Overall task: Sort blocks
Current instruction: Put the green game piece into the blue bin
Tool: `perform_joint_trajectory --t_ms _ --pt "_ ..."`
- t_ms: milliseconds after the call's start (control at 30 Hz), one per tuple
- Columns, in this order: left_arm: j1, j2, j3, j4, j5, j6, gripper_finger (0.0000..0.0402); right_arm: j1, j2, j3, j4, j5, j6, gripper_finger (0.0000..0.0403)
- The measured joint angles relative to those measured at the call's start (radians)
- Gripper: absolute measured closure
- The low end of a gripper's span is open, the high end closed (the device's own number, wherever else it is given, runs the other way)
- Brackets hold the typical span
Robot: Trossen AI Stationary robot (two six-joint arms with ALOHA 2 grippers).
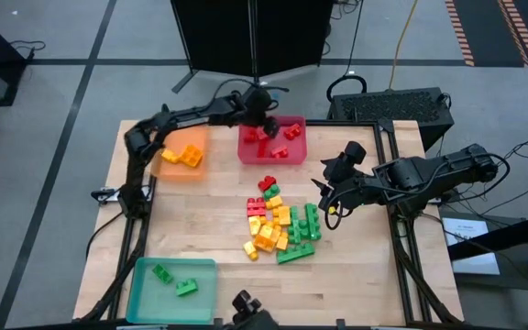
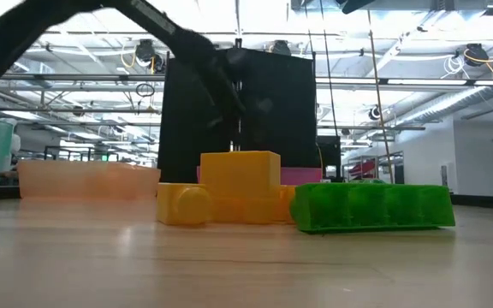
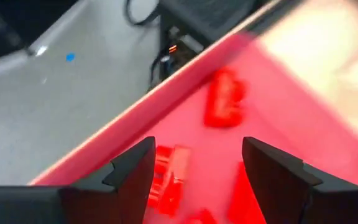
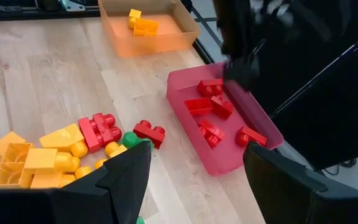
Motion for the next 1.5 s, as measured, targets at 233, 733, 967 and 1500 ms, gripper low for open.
perform_joint_trajectory --t_ms 233,733,967,1500 --pt "-0.139 -0.129 0.001 -0.069 0.141 0.341 0.0158 0.000 0.000 0.000 0.008 0.000 0.007 0.0154" --pt "-0.343 0.078 -0.001 0.082 0.399 0.642 0.0158 0.010 0.000 0.000 0.044 -0.033 0.059 0.0154" --pt "-0.393 0.096 0.001 0.183 0.387 0.649 0.0158 0.030 0.000 0.000 0.051 -0.064 0.054 0.0154" --pt "-0.414 -0.146 0.000 -0.238 0.431 0.570 0.0158 0.072 0.007 -0.210 -0.147 -0.181 0.455 0.0154"
